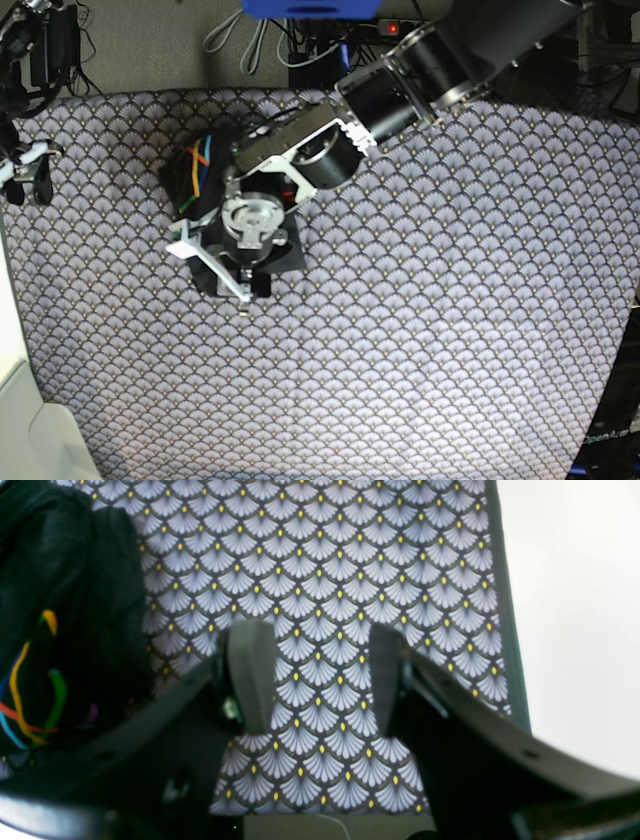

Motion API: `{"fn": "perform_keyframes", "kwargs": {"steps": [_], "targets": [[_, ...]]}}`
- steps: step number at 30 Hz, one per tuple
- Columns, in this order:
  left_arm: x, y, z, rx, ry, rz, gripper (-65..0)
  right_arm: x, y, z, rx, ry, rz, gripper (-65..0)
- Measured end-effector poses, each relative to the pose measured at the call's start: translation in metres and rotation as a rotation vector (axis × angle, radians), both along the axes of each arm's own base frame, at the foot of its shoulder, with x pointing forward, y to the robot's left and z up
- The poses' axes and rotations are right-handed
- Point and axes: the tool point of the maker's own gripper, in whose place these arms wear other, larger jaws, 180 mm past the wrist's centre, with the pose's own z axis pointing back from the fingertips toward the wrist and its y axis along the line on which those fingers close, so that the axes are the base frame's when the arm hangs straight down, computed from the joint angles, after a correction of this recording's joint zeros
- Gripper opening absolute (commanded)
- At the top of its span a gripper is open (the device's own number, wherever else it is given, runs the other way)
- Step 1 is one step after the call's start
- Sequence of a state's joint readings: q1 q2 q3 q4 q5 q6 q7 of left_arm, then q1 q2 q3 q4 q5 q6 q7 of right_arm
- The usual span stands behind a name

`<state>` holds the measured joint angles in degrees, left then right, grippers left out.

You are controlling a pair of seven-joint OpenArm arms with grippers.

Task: Fold the T-shirt properly
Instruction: 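Rotate the black bundle upright with the left gripper and set it down, then open the left gripper and raise it away from the bundle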

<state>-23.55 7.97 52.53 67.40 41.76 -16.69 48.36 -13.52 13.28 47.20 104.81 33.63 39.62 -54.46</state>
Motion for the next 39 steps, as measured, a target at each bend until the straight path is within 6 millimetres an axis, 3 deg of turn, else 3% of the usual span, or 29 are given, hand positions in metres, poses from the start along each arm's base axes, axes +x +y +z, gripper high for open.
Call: {"fn": "perform_keyframes", "kwargs": {"steps": [8, 13, 16, 32, 35, 37, 39], "targets": [[-0.008, -0.007, -0.002, -0.086, 0.082, 0.011, -32.0, 0.004, 0.0, 0.003, 0.0, -0.014, 0.0, -34.0], [0.006, -0.006, 0.023, -0.284, 0.15, 0.097, -32.0, 0.004, 0.0, 0.003, 0.0, -0.014, 0.0, -34.0], [0.011, 0.002, 0.023, -0.281, 0.147, 0.123, -32.0, 0.004, 0.0, 0.003, 0.0, -0.014, 0.0, -34.0], [0.01, 0.004, 0.019, -0.301, 0.177, 0.141, -32.0, 0.004, 0.0, 0.003, 0.002, -0.014, 0.0, -34.0], [0.031, 0.03, 0.027, -0.361, 0.17, 0.245, -32.1, 0.004, 0.0, 0.003, 0.002, -0.013, -0.001, -34.0], [0.048, 0.056, 0.036, -0.426, 0.162, 0.343, -32.3, 0.004, 0.0, 0.003, 0.001, -0.014, -0.002, -34.0], [0.058, 0.087, 0.044, -0.5, 0.142, 0.447, -36.9, 0.003, -0.001, 0.003, -0.002, -0.011, -0.003, -34.0]]}}
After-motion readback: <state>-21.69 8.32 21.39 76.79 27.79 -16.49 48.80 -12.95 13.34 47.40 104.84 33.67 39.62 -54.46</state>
